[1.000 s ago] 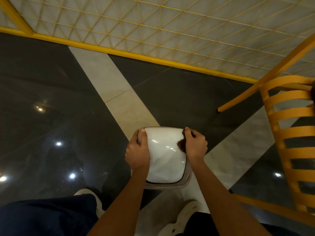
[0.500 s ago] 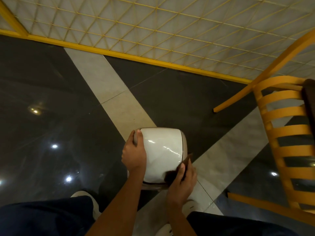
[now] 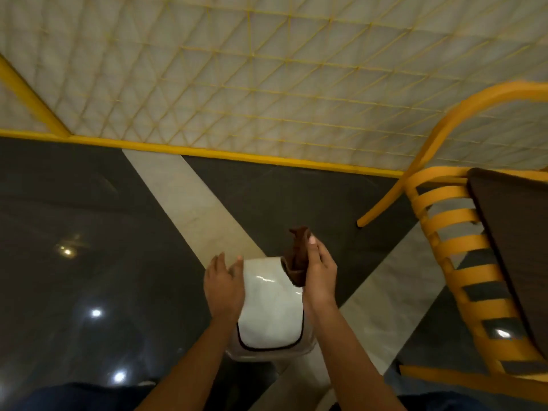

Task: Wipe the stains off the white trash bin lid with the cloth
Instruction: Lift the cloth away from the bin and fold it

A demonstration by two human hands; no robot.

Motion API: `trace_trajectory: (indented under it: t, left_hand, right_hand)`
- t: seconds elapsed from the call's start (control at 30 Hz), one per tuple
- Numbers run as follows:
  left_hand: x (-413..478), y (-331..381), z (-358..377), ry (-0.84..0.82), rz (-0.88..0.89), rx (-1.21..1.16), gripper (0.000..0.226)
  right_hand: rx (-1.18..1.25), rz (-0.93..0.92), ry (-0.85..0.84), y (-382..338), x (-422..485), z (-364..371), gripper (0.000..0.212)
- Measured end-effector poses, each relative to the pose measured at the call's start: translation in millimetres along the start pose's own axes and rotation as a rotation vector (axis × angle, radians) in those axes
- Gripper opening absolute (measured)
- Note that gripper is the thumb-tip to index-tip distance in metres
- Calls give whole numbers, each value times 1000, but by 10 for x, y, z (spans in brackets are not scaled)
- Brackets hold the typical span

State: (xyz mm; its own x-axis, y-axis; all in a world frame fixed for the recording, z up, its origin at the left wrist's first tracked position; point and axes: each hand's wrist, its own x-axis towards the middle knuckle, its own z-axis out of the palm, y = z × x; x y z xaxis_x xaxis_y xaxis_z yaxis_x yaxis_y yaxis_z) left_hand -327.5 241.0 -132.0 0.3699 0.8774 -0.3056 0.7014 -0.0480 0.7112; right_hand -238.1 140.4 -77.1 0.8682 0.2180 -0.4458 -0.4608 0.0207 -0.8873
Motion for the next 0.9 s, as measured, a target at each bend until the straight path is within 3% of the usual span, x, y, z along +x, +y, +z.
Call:
trace_trajectory:
  t: [0.07,0.17,0.27,0.4,0.5,0.67,0.73,0.83,0.9]
  left_hand:
    - [-125,288,-169,-47,104,-155,46]
    - [-447,776,-431,-293,230,-337,37]
    - [-704,1170,-584,-479,367,-281,30]
    - [-843,1585,-680,-421,509,-127,21]
    - [-795,1840,-728,-354,492,-137,13]
    - [-732,2251,-713,-412,272,-497,7]
    - [-693,2381,-699,-446,234,-622,15]
    - [-568,2504,-638,-456,265,-706,16]
    - [-453,2562,-603,-474,301,-727,22]
  right_hand:
    - [118,38,-34,-128,-12,51,32]
    - [182,37,-121,-313,-110,81,34]
    - [244,42,-171,-544,-216,84,34]
    - [445,86,-246,-969,-373,-30,31]
    - [531,97,-284,-1230,-392,-155,31]
    - [308,-37,-472,-1551,-296,-432,34]
    - [142,-110,-540,-1647,-209,-535,40]
    - [-165,-236,-490,-1764,-65,-581,39]
    - [-240,-287,-442,-1863,51,-541,32]
